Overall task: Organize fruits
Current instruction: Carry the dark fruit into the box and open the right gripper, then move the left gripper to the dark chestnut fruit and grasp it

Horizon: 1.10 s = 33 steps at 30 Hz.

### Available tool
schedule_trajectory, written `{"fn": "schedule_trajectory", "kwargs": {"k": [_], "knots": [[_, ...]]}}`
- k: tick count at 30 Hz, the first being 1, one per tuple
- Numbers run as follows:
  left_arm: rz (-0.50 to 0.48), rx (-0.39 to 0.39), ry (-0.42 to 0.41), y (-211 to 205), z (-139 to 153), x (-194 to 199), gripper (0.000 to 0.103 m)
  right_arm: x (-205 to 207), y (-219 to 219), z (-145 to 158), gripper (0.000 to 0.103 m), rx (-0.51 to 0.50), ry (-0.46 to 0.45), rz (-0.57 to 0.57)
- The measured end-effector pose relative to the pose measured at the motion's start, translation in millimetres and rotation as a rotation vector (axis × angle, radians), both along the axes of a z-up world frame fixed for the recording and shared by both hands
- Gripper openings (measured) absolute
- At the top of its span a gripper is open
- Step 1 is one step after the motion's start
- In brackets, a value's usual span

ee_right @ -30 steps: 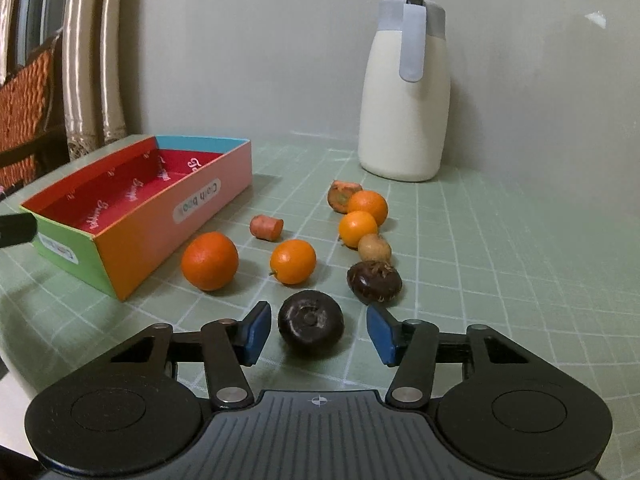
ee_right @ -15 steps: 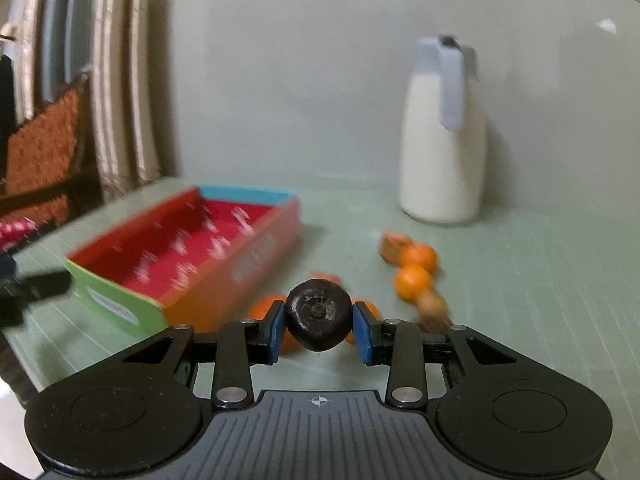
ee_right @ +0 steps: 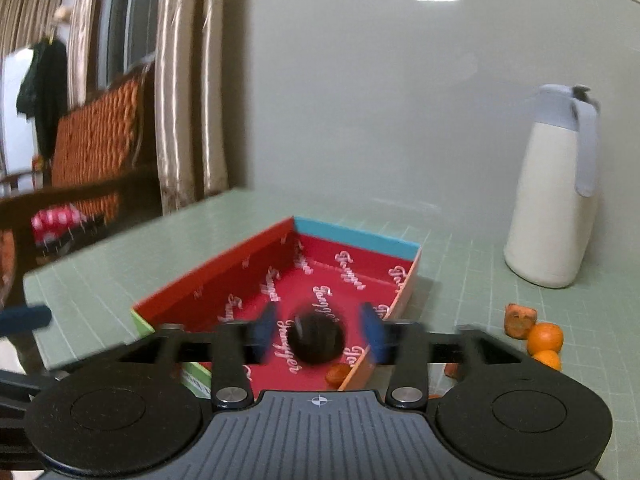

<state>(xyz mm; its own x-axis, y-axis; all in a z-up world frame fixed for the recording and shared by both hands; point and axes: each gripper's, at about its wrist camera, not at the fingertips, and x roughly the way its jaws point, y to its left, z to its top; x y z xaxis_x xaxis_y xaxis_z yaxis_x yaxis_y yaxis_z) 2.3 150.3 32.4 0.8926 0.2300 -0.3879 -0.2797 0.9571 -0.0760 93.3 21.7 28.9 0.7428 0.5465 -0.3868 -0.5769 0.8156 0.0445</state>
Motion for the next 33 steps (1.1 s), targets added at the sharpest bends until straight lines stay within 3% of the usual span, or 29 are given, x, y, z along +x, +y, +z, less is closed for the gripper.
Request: {"fn": "schedule_trajectory", "kwargs": {"k": [4,10,15,18,24,29,32,33], "knots": [[-0.031,-0.01,-0.012,-5,0,1,0.097,-11,-18,0,0.079,-0.006,-0.055,-0.018],[-0.071,0.041,-0.037,-27,0,2,0.097,-25,-87,-10,0.086,-0.04,-0.132,-0.121],[-0.117,-0.015,-0.07,-40,-2,5,0.097,-24,-137,-26,0.086,-0.023,-0.052,-0.229],[-0.148,-0.039,-0.159,-54,-2,-2,0.097,-25,-153,-22,0.086,0.015,-0.036,-0.258],[-0.238,0.041,-0.113,-97,0,7,0.097,-35,-169,-17,0.086,-0.028,-0.066,-0.269],[-0.324,0.049,-0.064,-131,-11,21,0.096,-38,-194,-17,0.086,-0.046,-0.073,-0.315],[-0.382,0.07,-0.052,-157,-18,29,0.087,-37,-212,-17,0.086,-0.036,-0.062,-0.351],[-0.404,0.082,-0.025,-167,-22,34,0.075,-35,-217,-17,0.086,-0.033,-0.058,-0.361]]}}
